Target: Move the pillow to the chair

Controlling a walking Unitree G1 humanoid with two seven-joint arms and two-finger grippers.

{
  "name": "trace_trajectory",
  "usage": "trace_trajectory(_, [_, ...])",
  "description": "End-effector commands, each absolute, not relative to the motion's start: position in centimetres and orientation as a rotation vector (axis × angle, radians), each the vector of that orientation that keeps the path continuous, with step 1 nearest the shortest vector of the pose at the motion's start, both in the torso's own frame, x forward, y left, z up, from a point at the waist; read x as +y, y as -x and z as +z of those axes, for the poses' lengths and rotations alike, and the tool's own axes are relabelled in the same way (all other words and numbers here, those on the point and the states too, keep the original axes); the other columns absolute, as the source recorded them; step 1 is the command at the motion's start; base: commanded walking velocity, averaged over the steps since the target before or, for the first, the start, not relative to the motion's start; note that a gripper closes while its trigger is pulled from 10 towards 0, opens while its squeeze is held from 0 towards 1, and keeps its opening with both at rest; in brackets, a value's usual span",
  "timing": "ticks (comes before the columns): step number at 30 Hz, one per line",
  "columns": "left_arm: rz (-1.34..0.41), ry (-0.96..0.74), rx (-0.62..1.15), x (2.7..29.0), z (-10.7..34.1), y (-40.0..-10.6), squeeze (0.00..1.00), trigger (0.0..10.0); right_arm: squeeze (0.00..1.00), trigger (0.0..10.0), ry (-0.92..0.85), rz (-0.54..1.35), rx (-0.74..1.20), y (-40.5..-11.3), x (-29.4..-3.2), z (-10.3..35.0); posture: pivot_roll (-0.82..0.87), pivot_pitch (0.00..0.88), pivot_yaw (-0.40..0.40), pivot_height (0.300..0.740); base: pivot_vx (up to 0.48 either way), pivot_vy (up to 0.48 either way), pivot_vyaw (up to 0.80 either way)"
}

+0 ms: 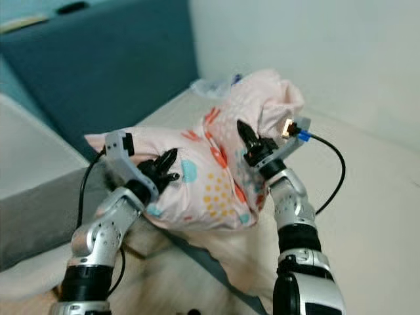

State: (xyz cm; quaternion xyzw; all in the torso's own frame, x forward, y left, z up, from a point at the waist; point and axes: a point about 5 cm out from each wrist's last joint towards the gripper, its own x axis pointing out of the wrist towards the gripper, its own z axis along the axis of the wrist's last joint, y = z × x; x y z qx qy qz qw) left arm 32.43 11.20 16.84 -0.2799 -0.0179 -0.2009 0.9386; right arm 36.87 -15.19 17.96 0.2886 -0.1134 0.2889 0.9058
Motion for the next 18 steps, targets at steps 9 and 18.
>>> trace_trajectory(9, [-0.432, 0.559, -0.068, 10.5, 17.2, -32.2, 0.00, 10.0, 0.00, 10.0, -0.603, 0.653, -0.233, -36.6, -13.6, 17.9, 0.01, 0.094, 0.010, 0.740, 0.000, 0.000, 0.80])
trace_trajectory(18, [-0.434, 0.566, -0.098, 10.9, 17.7, -32.0, 0.00, 10.0, 0.00, 10.0, -0.621, 0.671, -0.230, -36.6, -12.7, 18.0, 0.02, 0.097, 0.001, 0.740, 0.000, 0.000, 0.80])
